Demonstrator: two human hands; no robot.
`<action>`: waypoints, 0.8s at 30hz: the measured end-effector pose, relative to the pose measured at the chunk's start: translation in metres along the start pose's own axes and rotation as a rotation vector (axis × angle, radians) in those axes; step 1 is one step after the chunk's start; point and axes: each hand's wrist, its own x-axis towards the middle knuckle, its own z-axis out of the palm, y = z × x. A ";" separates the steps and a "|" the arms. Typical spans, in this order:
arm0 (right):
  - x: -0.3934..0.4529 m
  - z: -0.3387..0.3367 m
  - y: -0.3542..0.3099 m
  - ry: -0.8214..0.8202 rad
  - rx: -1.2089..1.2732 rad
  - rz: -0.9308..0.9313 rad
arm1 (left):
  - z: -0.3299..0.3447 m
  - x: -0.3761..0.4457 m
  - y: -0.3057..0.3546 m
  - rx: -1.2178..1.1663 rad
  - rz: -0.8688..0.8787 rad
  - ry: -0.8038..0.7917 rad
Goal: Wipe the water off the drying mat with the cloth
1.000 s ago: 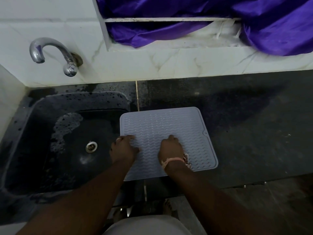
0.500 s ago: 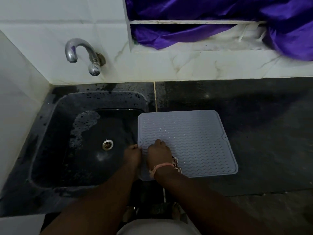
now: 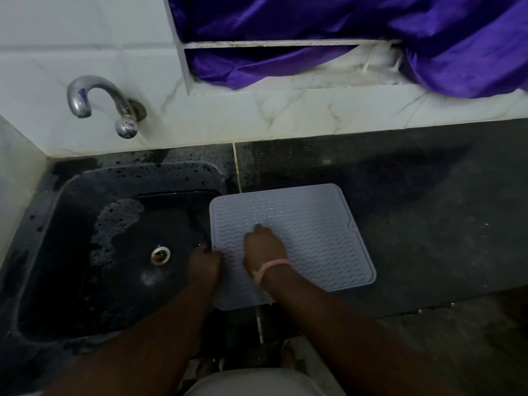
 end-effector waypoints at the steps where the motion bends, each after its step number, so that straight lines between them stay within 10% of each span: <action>1: 0.000 -0.008 0.021 0.010 -0.001 0.065 | 0.003 -0.002 0.003 0.053 0.049 0.024; 10: -0.010 -0.027 0.190 0.030 -0.098 0.530 | 0.021 -0.022 0.013 0.582 0.361 0.043; 24: -0.002 0.008 0.102 -0.002 -0.065 0.331 | 0.018 -0.015 0.012 0.482 0.275 0.074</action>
